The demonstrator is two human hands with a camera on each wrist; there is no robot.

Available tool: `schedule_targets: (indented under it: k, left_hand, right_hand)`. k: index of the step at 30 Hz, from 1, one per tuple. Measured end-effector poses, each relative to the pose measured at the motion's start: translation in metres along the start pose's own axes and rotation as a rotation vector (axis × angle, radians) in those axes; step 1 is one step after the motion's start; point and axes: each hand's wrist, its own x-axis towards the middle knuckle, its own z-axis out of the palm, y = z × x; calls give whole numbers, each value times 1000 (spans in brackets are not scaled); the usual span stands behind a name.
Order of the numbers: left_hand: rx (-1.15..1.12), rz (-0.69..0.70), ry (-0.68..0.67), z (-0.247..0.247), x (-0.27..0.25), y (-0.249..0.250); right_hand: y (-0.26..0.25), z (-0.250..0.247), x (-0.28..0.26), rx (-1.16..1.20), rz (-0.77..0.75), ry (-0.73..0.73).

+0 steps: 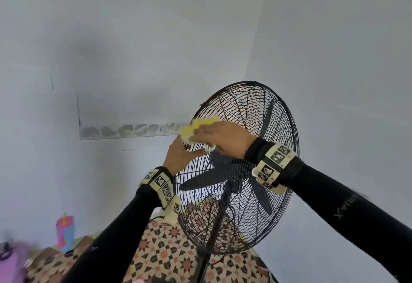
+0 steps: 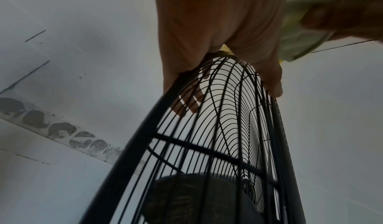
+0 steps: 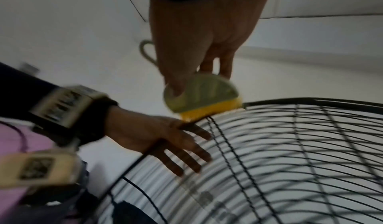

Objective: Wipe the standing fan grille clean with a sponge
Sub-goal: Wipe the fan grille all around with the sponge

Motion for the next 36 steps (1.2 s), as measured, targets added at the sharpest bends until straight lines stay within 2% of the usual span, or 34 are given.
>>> schedule_targets:
  k: [2, 3, 5, 7, 9, 12, 13, 14, 18, 20, 23, 25, 27, 28, 30, 33, 34, 36]
  left_hand:
    - [-14, 10, -5, 0, 0, -1]
    - [-14, 0, -14, 0, 0, -1]
    - [-13, -15, -23, -1, 0, 1]
    - [-18, -18, -31, 0, -1, 1]
    - [-32, -19, -40, -1, -1, 1]
    - [-41, -23, -38, -2, -1, 0]
    - [-39, -24, -38, -2, -1, 0]
    - [-41, -27, -38, -2, -1, 0]
    - [-34, -29, -43, 1, 0, -3]
    - [-31, -36, -41, 1, 1, -3]
    - [-29, -58, -36, -1, 2, -4]
    - [-22, -57, -42, -1, 2, -4]
    - [-25, -37, -48, 0, 1, -3]
    - [-26, -31, -45, 0, 1, -3]
    - [-30, -31, -37, 0, 1, -3]
    - [-25, -47, -39, -1, 2, -3]
    - [-24, -47, -45, -1, 1, -3]
    - [-24, -38, -49, 0, 0, -2]
  right_hand:
    - [2, -6, 3, 10, -45, -24]
    - [11, -11, 6, -10, 12, 18]
    - [37, -23, 12, -78, 222, 106]
    - [61, -29, 12, -84, 397, 40]
    - [69, -27, 9, -7, 356, 5]
    - [61, -19, 2, 191, 88, 42]
    - [62, -20, 0, 254, 62, 83]
    - [64, -24, 2, 302, 94, 148]
    - [84, -34, 7, 458, 484, 436]
    - [74, -33, 11, 536, 446, 396]
    - [46, -24, 17, 616, 258, 186]
    - [50, -23, 21, 624, 293, 287]
    - [67, -27, 22, 603, 439, 503]
    - [74, -28, 20, 582, 514, 563]
    - [77, -31, 19, 582, 529, 498]
    - [56, -33, 24, 663, 333, 243]
    - [56, -33, 25, 681, 312, 240]
    - [68, -34, 26, 679, 389, 390]
